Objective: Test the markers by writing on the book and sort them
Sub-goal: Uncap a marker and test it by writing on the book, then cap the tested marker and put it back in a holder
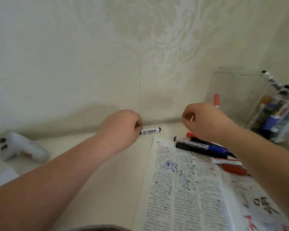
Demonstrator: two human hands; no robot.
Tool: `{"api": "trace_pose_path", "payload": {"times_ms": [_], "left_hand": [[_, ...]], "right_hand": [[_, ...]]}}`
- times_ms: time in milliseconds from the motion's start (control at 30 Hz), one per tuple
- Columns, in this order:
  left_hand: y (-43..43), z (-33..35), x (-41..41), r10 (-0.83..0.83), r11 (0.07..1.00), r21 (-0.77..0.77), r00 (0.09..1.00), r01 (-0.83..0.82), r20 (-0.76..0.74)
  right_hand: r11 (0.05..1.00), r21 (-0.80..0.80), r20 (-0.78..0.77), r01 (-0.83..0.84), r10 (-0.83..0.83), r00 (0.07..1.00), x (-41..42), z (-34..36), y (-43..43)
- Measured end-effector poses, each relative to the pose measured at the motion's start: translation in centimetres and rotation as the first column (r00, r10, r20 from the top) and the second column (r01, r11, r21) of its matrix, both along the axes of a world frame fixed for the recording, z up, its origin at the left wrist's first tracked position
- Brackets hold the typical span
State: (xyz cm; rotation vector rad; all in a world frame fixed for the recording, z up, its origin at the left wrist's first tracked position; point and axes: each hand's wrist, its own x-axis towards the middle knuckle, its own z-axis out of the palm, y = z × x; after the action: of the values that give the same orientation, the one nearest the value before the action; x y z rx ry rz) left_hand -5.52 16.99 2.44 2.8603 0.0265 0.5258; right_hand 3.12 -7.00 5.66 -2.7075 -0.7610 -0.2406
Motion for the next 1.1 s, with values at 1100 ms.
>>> {"api": "trace_pose_path", "payload": {"times_ms": [1100], "left_hand": [[-17.9, -2.7, 2.3, -0.758, 0.643, 0.032, 0.629, 0.766, 0.174]], "right_hand": [[0.771, 0.606, 0.001, -0.195, 0.245, 0.97, -6.0, -4.6, -17.8]]}}
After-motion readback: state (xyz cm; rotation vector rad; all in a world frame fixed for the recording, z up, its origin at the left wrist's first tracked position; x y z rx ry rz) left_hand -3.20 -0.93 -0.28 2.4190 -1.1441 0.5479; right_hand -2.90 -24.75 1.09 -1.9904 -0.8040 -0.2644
